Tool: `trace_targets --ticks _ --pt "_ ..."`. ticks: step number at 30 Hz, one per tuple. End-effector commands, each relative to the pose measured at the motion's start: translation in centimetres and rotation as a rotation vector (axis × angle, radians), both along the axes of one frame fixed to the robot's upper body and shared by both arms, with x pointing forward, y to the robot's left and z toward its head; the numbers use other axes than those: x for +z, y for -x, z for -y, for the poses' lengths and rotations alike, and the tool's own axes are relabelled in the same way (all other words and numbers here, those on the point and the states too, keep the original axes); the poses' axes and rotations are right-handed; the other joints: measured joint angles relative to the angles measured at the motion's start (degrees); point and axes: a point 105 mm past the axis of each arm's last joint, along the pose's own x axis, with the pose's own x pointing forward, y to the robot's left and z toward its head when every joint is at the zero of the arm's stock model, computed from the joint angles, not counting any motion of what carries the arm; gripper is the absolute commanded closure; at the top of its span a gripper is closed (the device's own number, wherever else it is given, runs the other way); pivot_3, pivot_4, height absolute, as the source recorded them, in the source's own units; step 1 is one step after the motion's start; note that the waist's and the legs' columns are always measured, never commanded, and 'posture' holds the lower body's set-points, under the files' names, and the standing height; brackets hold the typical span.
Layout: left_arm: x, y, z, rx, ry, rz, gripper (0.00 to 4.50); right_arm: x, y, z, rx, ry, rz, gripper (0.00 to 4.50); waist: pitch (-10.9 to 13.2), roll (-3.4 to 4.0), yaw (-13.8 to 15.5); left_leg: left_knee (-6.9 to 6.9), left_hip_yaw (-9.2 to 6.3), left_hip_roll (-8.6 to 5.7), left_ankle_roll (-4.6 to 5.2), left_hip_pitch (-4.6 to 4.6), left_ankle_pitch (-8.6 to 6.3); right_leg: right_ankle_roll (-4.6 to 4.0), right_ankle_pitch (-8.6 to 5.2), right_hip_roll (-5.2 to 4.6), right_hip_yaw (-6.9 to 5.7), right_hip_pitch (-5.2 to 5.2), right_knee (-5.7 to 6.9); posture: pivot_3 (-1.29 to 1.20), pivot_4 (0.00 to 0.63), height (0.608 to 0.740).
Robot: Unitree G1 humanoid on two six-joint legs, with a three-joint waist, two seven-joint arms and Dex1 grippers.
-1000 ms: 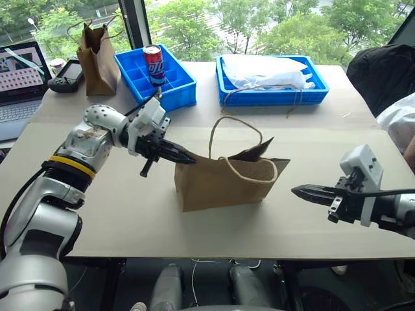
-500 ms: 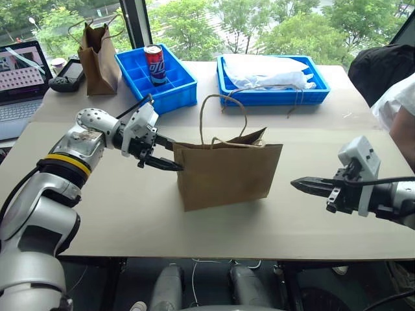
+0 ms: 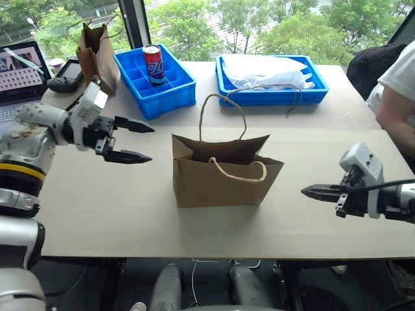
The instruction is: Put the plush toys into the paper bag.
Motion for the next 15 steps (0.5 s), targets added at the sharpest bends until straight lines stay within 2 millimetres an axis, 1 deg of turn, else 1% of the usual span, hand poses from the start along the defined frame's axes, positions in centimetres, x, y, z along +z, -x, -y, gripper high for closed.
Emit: trace_targets --ticks 1,3,5,9,11,15 --pt "0.5 0.1 -2.3 0.194 0.1 -0.042 0.06 1.9 -0.6 -0.2 0.002 -0.047 0.138 4.5 0.0 0.0 0.0 0.0 0.0 0.01 0.0 0.01 0.0 0.0 0.0 0.0 0.0 0.0 -0.01 0.0 0.15 0.715" --pt "-1.5 0.3 -2.9 0.299 0.086 -0.048 0.06 1.9 -1.0 -0.1 -0.038 -0.093 0.216 4.5 0.0 0.01 -0.2 -0.02 0.0 0.03 0.0 0.05 0.0 0.01 0.0 -0.01 0.0 0.03 0.0 0.0 0.15 0.715" --pt "-2.9 0.4 -3.0 0.398 0.085 -0.028 0.06 1.6 -1.4 0.1 -0.101 -0.14 0.286 4.5 0.0 0.0 0.0 -0.07 0.01 0.04 0.0 0.12 0.0 0.0 0.0 -0.02 -0.01 0.06 0.03 0.0 0.15 0.715" --pt "-6.1 0.9 -2.5 0.557 0.047 0.036 0.06 -0.2 -1.1 0.1 -0.193 -0.17 0.344 4.5 0.0 -0.01 0.8 -0.06 0.0 0.02 -0.01 0.07 0.0 0.0 0.0 -0.08 -0.02 0.06 0.03 0.0 0.15 0.715" --pt "-7.1 1.3 -1.7 0.579 0.061 0.044 0.06 -1.0 -0.9 0.1 -0.222 -0.175 0.345 4.5 0.0 -0.01 0.9 -0.04 0.01 0.0 -0.01 0.04 0.0 -0.01 0.01 -0.1 -0.02 0.07 -0.01 0.0 0.15 0.715" --pt "-8.8 1.6 -0.3 0.575 0.078 0.025 0.06 -2.3 -1.1 0.9 -0.274 -0.141 0.345 4.5 0.0 -0.01 0.9 -0.03 0.05 -0.01 -0.04 0.12 0.01 -0.03 0.02 -0.09 -0.02 0.1 0.04 0.0 0.15 0.715"
